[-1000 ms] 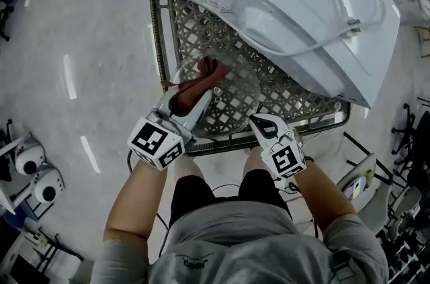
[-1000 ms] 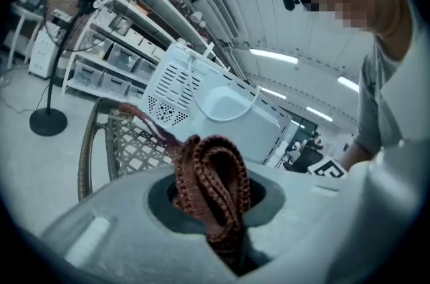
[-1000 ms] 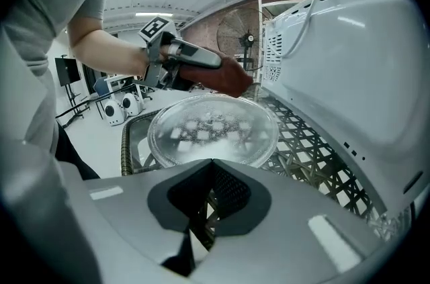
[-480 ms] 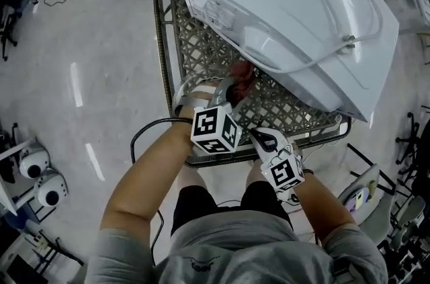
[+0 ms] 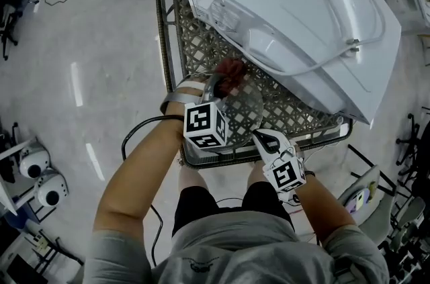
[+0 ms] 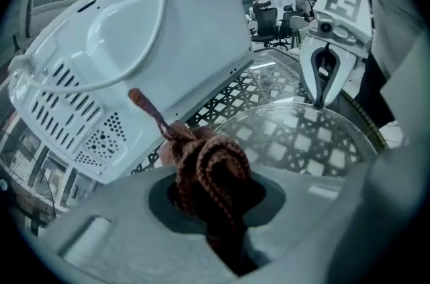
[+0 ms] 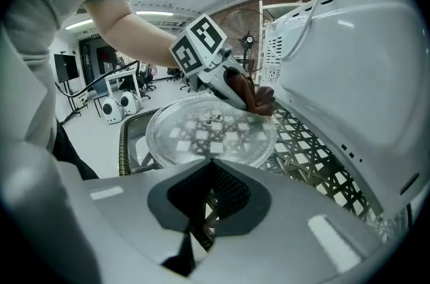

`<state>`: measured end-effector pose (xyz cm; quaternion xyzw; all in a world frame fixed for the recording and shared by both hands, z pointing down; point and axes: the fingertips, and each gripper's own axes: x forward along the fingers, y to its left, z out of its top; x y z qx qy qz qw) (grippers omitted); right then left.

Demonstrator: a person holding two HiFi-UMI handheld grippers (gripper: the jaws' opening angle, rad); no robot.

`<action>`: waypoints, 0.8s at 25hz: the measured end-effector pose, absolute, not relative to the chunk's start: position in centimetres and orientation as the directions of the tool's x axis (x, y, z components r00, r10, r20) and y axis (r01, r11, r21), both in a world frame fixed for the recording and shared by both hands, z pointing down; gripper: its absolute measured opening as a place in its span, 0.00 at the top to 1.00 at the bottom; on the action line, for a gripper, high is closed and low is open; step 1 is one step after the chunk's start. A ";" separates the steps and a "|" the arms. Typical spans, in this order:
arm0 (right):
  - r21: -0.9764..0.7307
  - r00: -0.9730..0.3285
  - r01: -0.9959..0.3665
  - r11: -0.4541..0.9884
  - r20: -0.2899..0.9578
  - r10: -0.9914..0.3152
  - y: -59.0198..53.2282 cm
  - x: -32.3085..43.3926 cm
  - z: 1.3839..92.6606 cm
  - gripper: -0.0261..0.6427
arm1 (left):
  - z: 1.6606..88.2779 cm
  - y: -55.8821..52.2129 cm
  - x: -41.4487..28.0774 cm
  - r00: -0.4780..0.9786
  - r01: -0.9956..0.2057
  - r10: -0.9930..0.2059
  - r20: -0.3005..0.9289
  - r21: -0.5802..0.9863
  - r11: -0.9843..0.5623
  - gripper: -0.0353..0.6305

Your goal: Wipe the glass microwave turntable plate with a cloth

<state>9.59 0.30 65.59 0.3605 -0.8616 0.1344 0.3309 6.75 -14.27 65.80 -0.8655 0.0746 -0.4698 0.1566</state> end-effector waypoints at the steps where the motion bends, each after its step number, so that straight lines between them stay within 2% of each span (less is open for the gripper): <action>1: 0.006 -0.520 -0.712 0.703 0.668 -0.533 0.3 9.6 65.6 0.95 | 65.8 -14.6 5.9 0.540 0.002 -0.281 0.793 -0.335 -0.942 0.85; 12: 0.005 -0.512 -0.722 0.692 0.668 -0.539 0.2 9.9 65.7 0.95 | 65.1 -14.7 -3.4 0.469 -0.137 -0.326 0.821 -0.297 -0.945 0.85; 17: -0.005 -0.516 -0.719 0.695 0.674 -0.529 0.2 9.8 65.8 0.95 | 64.5 -14.8 -3.6 0.484 -0.183 -0.347 0.803 -0.295 -0.938 0.85; 20: -0.014 -0.521 -0.724 0.690 0.667 -0.533 0.3 9.7 65.9 0.95 | 62.5 -14.0 -1.0 0.553 -0.187 -0.336 0.762 -0.279 -0.942 0.85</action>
